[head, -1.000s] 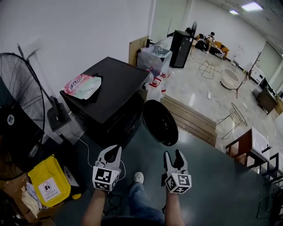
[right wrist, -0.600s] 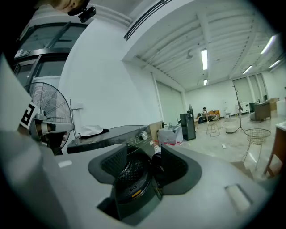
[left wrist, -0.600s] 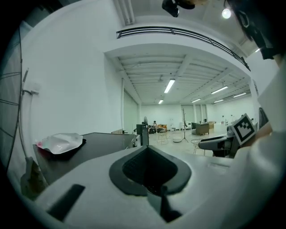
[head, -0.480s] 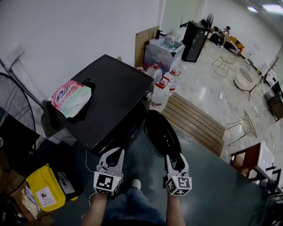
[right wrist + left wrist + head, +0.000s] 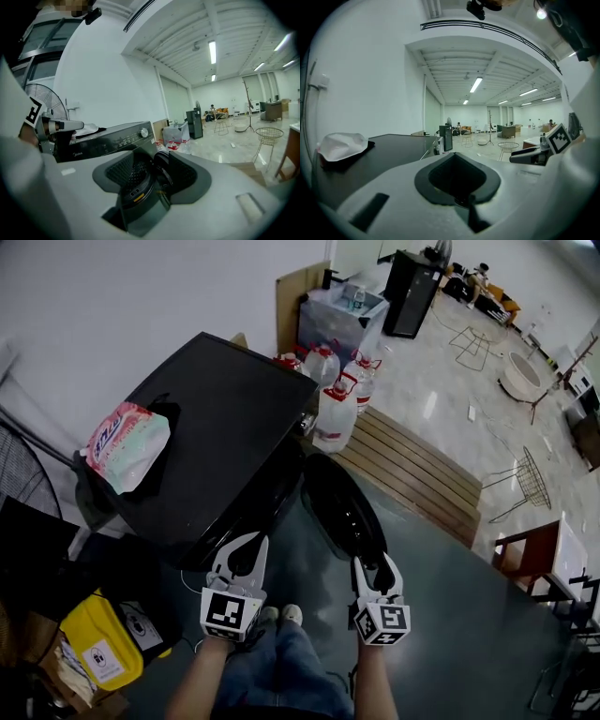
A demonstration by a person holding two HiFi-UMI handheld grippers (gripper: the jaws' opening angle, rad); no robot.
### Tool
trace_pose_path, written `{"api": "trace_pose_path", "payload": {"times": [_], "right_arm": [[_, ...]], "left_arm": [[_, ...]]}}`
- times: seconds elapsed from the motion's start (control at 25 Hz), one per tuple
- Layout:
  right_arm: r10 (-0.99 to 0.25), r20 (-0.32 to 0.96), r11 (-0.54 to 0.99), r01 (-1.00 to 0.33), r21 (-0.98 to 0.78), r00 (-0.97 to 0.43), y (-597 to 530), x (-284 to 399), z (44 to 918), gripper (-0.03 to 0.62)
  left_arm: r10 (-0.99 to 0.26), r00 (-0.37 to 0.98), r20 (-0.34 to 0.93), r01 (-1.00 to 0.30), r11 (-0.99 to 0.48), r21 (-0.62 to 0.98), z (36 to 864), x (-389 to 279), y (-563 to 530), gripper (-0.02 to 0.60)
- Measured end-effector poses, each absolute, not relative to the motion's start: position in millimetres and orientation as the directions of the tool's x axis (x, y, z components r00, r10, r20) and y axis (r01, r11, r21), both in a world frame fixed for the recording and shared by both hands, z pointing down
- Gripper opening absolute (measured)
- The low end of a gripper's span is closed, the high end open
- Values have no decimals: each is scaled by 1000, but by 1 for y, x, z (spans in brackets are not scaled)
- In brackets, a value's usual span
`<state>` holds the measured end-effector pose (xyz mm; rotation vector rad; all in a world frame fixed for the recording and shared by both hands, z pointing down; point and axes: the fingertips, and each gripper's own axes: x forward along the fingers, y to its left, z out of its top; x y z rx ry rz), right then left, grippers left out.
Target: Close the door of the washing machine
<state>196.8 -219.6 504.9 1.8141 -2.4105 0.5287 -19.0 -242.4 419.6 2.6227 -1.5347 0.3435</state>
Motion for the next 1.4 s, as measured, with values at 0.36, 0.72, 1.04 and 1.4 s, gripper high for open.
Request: {"api": "trace_pose_path", "payload": {"times": [0.36,0.72,1.04,1.4], "right_arm": [[-910,317,220,-959,-180,-269,-235,234,572,230],[-859,423,267,-957,-113,-289,-237,274,668,230],[-802,508,326,-943,-69,-315,-249,311,719,229],[-728,552,442,-894,-77,-408,-258,315,731,192]], "left_arm": [[-811,534,238,-837,-546,18,476,25,-276,8],[-766,585,266,-805,-589,73,546,58,-288,8],[-726,616,305,-778,-621,93,578,74,-288,8],[-710,636,303,-763,-638,105,573,86,-296,8]]}}
